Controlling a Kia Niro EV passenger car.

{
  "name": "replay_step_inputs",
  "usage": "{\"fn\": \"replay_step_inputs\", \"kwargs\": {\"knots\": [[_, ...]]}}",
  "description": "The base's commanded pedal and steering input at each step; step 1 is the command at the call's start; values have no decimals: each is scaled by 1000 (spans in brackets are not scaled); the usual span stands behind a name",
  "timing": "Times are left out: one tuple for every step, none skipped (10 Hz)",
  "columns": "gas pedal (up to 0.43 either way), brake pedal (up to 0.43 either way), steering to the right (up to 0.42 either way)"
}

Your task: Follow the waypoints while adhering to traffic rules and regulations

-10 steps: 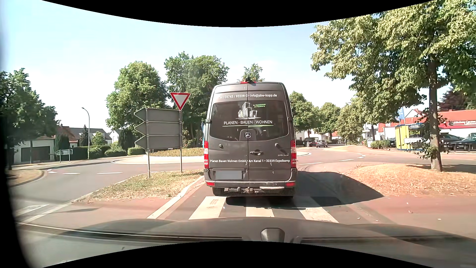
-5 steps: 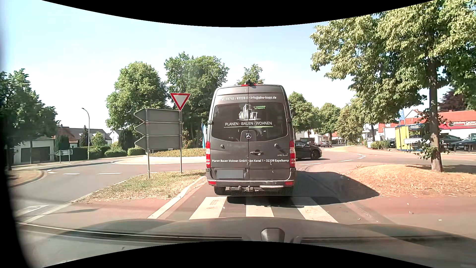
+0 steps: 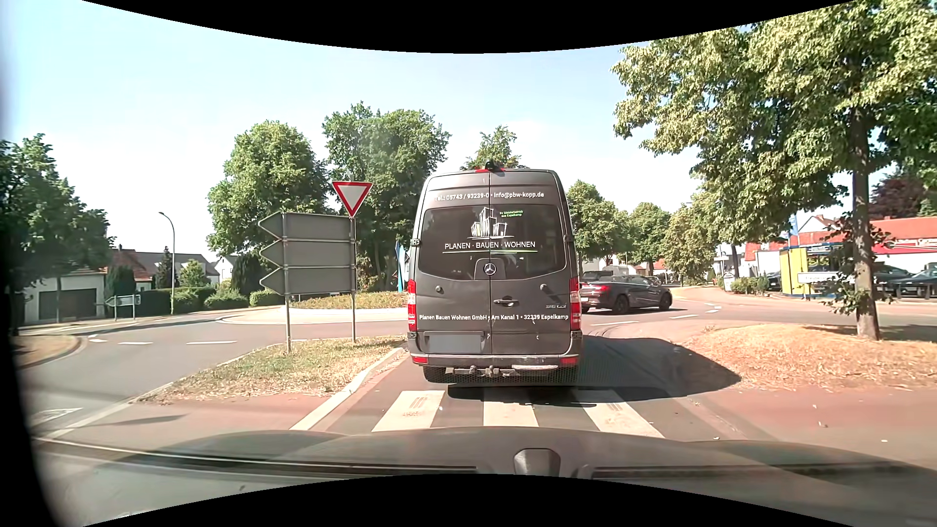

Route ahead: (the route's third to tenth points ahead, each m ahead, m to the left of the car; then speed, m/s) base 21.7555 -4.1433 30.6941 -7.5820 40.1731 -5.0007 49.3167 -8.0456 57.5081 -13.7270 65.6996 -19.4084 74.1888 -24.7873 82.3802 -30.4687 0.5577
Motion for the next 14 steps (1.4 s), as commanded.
{"fn": "replay_step_inputs", "kwargs": {"knots": [[0,6,8],[0,6,8],[0,6,8],[98,6,8],[150,6,8],[177,6,8],[220,6,8],[248,6,8],[280,6,8],[311,6,8],[319,6,8],[331,6,8],[331,6,8],[339,6,8]]}}
